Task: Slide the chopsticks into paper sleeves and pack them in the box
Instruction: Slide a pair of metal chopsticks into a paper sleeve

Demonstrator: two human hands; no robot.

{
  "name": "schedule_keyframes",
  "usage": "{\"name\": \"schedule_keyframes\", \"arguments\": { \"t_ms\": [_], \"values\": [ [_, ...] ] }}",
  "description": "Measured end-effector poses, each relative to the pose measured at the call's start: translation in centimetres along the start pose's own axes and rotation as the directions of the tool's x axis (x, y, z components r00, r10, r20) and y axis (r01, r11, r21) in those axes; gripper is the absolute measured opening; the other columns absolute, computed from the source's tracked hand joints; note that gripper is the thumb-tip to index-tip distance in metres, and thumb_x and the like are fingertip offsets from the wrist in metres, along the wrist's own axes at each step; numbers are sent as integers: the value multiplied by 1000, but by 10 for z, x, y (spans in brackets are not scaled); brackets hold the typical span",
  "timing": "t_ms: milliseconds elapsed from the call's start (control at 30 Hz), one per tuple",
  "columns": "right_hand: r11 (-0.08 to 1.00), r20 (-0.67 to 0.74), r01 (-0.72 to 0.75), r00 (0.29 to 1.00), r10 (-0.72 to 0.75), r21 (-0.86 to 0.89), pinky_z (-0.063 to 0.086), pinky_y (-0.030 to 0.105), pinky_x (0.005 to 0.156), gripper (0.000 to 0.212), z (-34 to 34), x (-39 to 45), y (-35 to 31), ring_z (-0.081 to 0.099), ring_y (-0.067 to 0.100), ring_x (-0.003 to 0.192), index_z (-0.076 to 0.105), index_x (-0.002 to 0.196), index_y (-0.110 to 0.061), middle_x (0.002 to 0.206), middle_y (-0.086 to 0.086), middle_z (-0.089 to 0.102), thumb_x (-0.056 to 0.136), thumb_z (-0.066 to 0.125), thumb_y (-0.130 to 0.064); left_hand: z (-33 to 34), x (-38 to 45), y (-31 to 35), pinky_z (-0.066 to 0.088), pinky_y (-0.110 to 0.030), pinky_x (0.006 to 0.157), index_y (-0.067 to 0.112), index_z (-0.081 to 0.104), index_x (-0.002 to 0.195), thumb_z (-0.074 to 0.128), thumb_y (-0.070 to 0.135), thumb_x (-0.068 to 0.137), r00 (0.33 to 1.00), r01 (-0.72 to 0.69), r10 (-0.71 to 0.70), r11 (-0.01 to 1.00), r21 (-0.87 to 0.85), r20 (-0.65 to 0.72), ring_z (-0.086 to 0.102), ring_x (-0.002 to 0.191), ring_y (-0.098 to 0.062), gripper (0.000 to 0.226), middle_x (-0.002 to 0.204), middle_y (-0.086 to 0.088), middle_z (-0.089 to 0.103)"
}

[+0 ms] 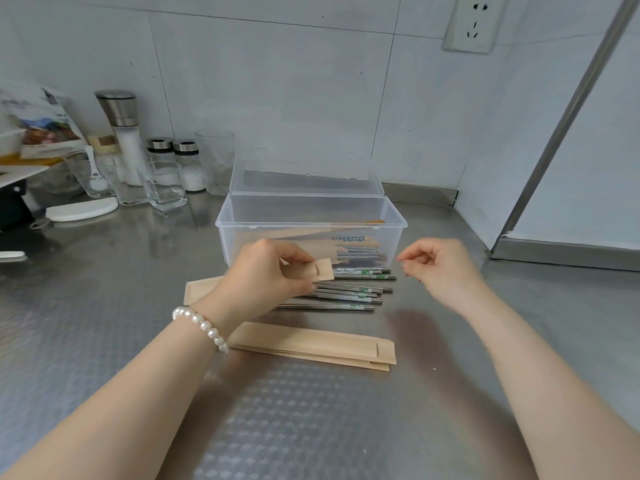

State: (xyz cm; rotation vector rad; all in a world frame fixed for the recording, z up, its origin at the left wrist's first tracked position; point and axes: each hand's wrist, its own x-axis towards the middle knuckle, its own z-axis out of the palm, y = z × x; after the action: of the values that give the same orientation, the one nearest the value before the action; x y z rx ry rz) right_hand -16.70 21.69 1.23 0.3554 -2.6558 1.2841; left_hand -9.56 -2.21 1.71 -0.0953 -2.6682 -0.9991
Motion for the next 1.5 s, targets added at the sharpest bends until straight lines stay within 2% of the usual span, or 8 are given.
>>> {"name": "schedule_keyframes", "arguments": {
  "t_ms": [233,400,533,967,1100,1167,1333,1500],
  "values": [
    [941,180,125,981,-70,-315,30,24,83,26,13,3,15,39,15,87,67,112,-23,88,-1,40,91,56,-15,-6,3,-4,39,-21,71,22,70,93,79,18,66,995,81,-79,996,40,-63,52,74,-7,29,77,14,60],
    [909,173,121,983,-55,-399,27,24,90,25,19,2,14,39,21,105,68,112,-22,95,1,41,90,57,-18,-3,2,-5,38,-21,73,25,70,90,79,18,66,998,62,-61,997,43,-32,53,77,-7,27,78,17,59],
    [951,90,58,995,-32,-303,35,28,85,12,18,5,17,44,19,93,75,90,-16,88,-2,44,80,70,-11,-3,2,-5,37,-20,73,24,70,92,79,19,66,998,57,-56,997,51,-27,52,76,-7,28,81,13,61],
    [985,114,47,993,-28,-167,33,21,61,13,12,9,25,42,5,63,63,74,-16,76,-6,49,84,65,-6,-3,4,-7,38,-22,72,25,70,92,80,20,65,998,68,-68,997,33,-6,51,72,-3,29,77,17,58],
    [988,46,-7,999,0,154,36,9,49,20,4,8,20,48,-2,46,59,73,-11,61,-1,58,87,56,3,-2,4,-7,38,-21,72,23,70,94,81,20,64,999,52,-52,998,39,5,48,70,0,32,79,15,58],
    [900,-22,-32,999,46,434,38,13,47,20,-3,7,16,47,1,46,61,75,-10,54,-2,62,88,54,4,0,4,-7,38,-21,73,22,70,94,82,20,63,999,49,-49,998,39,8,48,69,0,33,79,17,57],
    [357,-70,-42,953,293,933,35,16,46,16,-16,11,13,42,8,49,58,77,-7,53,0,52,92,51,-7,4,2,-4,36,-18,71,24,70,93,82,23,63,999,14,-17,998,53,50,48,71,-2,32,77,18,56],
    [309,-143,-13,868,475,951,23,15,38,26,-21,18,23,29,7,37,47,72,-15,48,-4,36,96,47,-24,5,1,-3,37,-19,73,25,70,93,82,25,62,999,0,-3,998,63,53,48,76,-5,34,79,16,57]
  ]
}}
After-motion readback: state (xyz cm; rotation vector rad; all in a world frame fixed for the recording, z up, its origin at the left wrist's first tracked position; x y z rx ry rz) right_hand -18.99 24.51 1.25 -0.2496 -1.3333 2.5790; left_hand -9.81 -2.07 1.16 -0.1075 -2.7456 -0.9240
